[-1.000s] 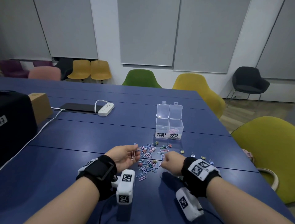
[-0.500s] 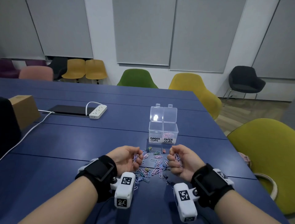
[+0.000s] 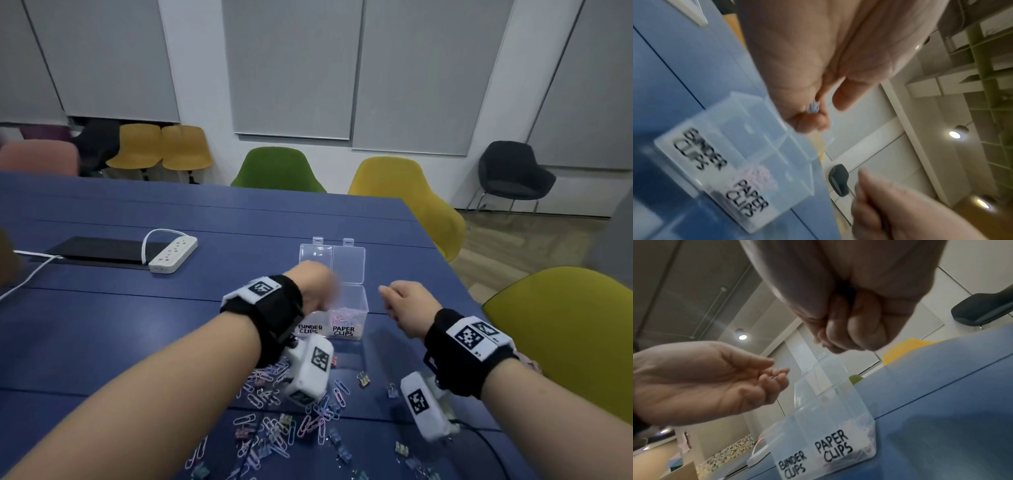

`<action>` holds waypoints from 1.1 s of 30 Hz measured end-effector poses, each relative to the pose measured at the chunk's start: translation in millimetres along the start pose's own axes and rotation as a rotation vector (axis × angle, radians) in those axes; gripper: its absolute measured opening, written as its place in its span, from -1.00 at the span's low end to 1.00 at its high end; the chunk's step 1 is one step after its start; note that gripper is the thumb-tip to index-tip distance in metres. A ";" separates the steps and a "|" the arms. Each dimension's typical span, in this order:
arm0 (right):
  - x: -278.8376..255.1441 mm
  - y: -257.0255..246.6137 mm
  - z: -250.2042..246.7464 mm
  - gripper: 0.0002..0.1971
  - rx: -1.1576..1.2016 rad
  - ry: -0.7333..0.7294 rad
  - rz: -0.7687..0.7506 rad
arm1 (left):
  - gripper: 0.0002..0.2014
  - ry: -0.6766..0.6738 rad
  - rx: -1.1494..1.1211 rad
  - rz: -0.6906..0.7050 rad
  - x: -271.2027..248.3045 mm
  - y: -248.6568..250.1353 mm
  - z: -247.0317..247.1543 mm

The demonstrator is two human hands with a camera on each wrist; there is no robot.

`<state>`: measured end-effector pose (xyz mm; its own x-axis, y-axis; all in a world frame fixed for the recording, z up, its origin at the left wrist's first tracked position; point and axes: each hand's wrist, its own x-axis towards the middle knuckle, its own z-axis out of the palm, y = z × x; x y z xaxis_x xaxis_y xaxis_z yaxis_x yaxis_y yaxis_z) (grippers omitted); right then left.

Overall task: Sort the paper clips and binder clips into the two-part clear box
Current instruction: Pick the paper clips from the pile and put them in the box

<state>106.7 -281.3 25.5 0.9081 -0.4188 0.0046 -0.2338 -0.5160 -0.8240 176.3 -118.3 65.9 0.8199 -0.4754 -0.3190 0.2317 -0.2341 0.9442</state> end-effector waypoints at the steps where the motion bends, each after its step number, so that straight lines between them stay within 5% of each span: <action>1: 8.1 0.8 0.7 -0.60 -0.003 0.047 -0.065 | -0.75 0.049 -0.087 0.056 9.8 1.1 6.6; 8: 40.7 -21.4 23.8 -0.58 0.137 0.221 -0.306 | -0.74 0.118 -0.109 0.201 44.4 -30.2 33.6; 15: 55.7 -34.2 46.4 -0.61 0.326 0.075 -0.218 | -0.70 0.172 -0.187 0.353 16.1 -26.7 0.5; 21: 39.9 -38.9 37.5 -0.53 0.336 0.021 -0.147 | -0.84 0.176 0.160 0.394 -27.5 -35.6 -55.5; 27: -14.2 -45.0 20.1 -0.67 -0.065 0.031 -0.309 | -0.94 0.134 0.594 0.203 -71.3 -69.5 -110.1; 33: -92.2 -44.5 31.6 -0.86 -0.480 -0.267 -0.424 | -0.79 0.096 0.972 -0.111 -119.1 -99.7 -136.6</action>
<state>44.3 -196.2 43.9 0.9951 0.0581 0.0805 0.0878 -0.8937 -0.4400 127.1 77.6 21.0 0.8683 -0.3477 -0.3537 -0.1866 -0.8897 0.4166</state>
